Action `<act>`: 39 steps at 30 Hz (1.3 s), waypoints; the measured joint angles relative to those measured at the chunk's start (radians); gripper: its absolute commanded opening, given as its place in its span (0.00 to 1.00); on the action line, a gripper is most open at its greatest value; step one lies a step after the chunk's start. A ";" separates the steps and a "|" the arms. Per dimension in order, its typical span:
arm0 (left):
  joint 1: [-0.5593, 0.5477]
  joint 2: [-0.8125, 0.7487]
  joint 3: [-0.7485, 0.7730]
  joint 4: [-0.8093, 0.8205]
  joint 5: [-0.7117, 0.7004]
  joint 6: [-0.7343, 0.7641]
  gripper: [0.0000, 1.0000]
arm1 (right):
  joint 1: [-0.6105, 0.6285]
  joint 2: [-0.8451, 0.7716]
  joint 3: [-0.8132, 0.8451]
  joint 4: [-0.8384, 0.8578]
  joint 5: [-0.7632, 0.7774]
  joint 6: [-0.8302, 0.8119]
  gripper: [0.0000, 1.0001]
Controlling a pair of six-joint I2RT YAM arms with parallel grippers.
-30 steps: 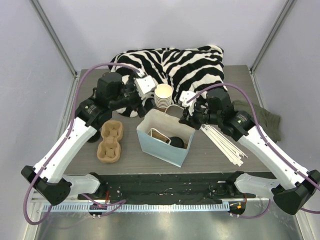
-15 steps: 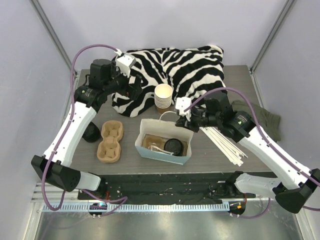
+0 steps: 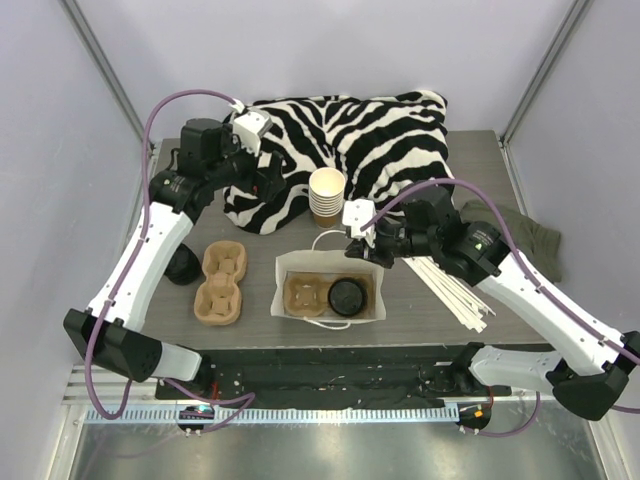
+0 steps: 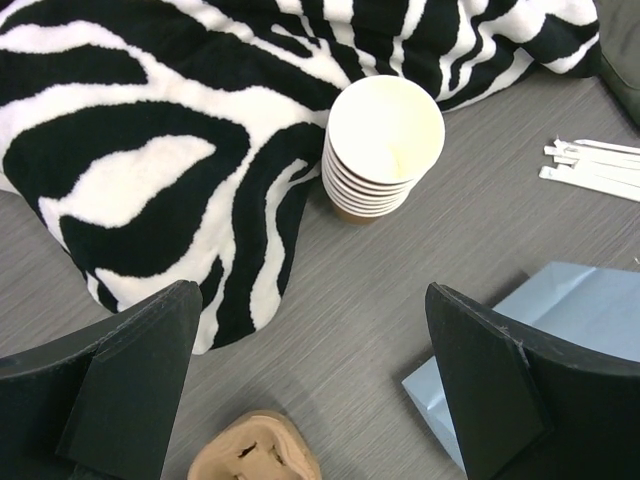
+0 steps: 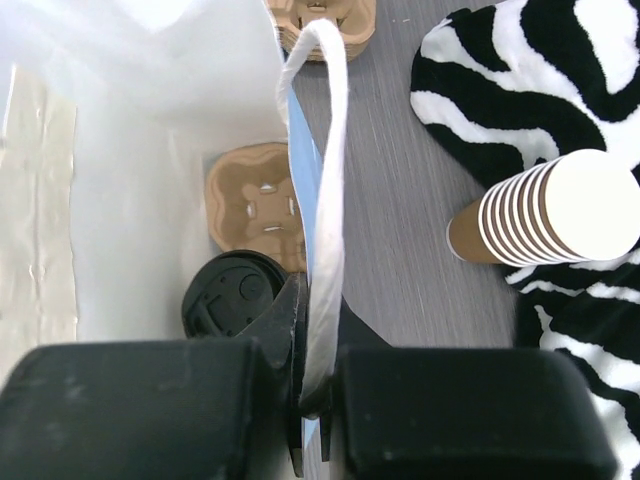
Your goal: Pack the takeout coffee
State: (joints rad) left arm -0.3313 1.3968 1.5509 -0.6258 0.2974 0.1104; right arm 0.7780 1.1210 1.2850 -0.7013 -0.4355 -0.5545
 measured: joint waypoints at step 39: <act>0.135 0.226 0.173 -0.307 0.169 -0.110 1.00 | -0.044 0.200 0.343 -0.041 0.151 0.200 0.82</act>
State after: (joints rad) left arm -0.1959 1.6226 1.7237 -0.9333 0.4664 0.0002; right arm 0.7338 1.3212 1.6276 -0.7422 -0.2848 -0.3542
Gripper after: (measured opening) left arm 0.996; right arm 0.796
